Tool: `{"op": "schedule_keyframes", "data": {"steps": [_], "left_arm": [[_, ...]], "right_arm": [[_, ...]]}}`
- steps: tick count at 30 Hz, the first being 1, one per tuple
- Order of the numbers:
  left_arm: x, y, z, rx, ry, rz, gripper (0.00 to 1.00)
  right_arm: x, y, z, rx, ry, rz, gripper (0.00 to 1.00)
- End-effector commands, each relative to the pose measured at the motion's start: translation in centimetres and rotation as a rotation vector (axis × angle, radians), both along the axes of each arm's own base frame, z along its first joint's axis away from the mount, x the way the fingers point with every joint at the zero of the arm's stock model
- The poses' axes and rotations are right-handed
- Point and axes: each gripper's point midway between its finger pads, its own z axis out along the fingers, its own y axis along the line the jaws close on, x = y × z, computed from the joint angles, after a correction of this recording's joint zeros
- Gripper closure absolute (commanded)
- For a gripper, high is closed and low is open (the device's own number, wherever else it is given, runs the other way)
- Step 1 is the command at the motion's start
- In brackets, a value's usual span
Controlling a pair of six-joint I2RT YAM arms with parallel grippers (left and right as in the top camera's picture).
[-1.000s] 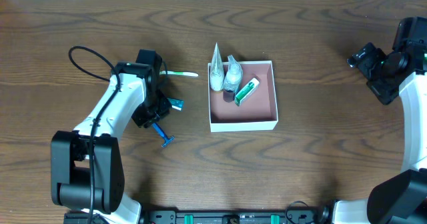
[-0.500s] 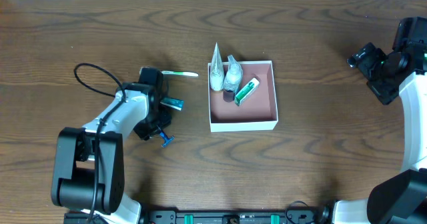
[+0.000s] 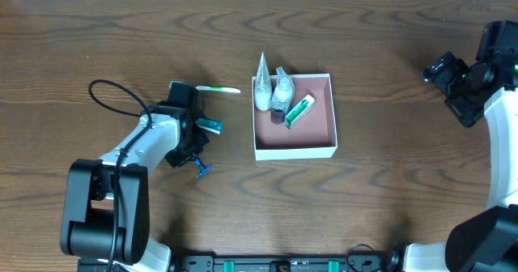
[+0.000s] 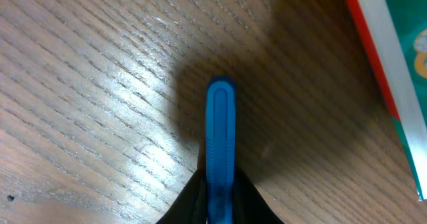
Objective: Pack container
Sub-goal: 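Lower the left gripper and grasp the blue razor handle, then carry the razor right and lower it into the box front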
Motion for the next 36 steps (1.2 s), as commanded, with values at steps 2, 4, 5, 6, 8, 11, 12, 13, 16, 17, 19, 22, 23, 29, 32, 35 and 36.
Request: {"op": "schedule_keyframes", "data": {"steps": [2,4,5,6,8,11,12,13,16,17,19,22,23,29,32,35,36], "left_arm": [[-1.2,0.4,-0.9,0.023,0.038,-0.024,0.89],[-1.2,0.1,-0.9,0.005,0.037,-0.043,0.92],[-1.1,0.1,-0.9,0.004,0.036,-0.043,0.93],[-1.0,0.1,-0.8,0.003,0.034,-0.043,0.94],[-0.9,-0.2,-0.6,-0.009,0.029,-0.048,0.94],[-0.3,-0.8,0.1,-0.044,0.006,-0.067,0.94],[0.0,-1.1,0.5,-0.060,-0.006,-0.079,0.94],[0.4,-1.5,1.0,-0.080,-0.025,-0.100,0.94],[1.4,-2.6,2.9,-0.134,-0.088,-0.165,0.94],[1.8,-3.0,3.7,-0.152,-0.116,-0.188,0.94],[2.2,-3.6,5.3,-0.180,-0.170,-0.228,0.94],[2.6,-4.3,7.8,-0.215,-0.256,-0.280,0.94],[2.7,-4.6,8.9,-0.230,-0.292,-0.300,0.94],[3.0,-6.6,15.3,-0.329,-0.516,-0.386,0.94],[2.9,-7.8,18.1,-0.376,-0.607,-0.370,0.94],[2.9,-9.1,20.0,-0.424,-0.661,-0.314,0.94],[2.9,-9.5,20.4,-0.436,-0.669,-0.294,0.94]], "right_arm": [[0.2,-0.1,0.2,0.007,-0.005,-0.015,0.01],[0.2,-0.1,0.2,0.007,-0.005,-0.015,0.01],[0.2,-0.1,0.2,0.007,-0.005,-0.015,0.01],[0.2,-0.1,0.2,0.007,-0.005,-0.015,0.01],[0.2,-0.1,0.2,0.007,-0.005,-0.015,0.01],[0.2,-0.1,0.2,0.007,-0.005,-0.015,0.01],[0.2,-0.1,0.2,0.007,-0.005,-0.015,0.01],[0.2,-0.1,0.2,0.007,-0.005,-0.015,0.01],[0.2,-0.1,0.2,0.007,-0.005,-0.015,0.01],[0.2,-0.1,0.2,0.007,-0.005,-0.015,0.01],[0.2,-0.1,0.2,0.007,-0.005,-0.015,0.01],[0.2,-0.1,0.2,0.007,-0.005,-0.015,0.01],[0.2,-0.1,0.2,0.007,-0.005,-0.015,0.01],[0.2,-0.1,0.2,0.007,-0.005,-0.015,0.01],[0.2,-0.1,0.2,0.007,-0.005,-0.015,0.01],[0.2,-0.1,0.2,0.007,-0.005,-0.015,0.01],[0.2,-0.1,0.2,0.007,-0.005,-0.015,0.01]]}}
